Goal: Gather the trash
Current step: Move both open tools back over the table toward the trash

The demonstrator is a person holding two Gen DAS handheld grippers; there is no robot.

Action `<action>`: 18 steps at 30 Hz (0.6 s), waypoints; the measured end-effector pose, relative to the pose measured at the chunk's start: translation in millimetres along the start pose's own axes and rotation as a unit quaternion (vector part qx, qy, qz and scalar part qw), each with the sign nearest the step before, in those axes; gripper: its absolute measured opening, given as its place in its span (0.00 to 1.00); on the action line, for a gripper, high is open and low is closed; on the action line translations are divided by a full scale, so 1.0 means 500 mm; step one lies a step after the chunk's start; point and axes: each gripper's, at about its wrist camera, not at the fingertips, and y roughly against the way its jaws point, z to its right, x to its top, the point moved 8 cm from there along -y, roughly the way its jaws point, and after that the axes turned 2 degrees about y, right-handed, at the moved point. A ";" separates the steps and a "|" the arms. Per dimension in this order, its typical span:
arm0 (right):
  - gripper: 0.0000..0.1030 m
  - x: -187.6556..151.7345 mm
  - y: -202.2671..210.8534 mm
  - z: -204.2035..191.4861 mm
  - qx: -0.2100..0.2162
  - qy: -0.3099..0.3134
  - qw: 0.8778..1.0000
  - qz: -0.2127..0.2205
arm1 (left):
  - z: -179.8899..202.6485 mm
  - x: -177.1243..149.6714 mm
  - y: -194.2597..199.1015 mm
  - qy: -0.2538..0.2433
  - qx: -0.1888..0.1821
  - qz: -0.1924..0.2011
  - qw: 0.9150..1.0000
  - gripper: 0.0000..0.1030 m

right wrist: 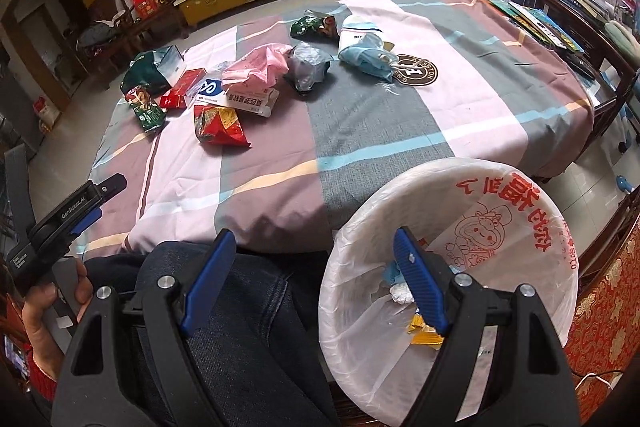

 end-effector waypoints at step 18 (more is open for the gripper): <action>0.77 0.245 -0.170 -0.177 0.032 0.049 0.997 0.047 | -0.111 0.009 -0.010 0.181 -0.044 -0.024 0.982 0.89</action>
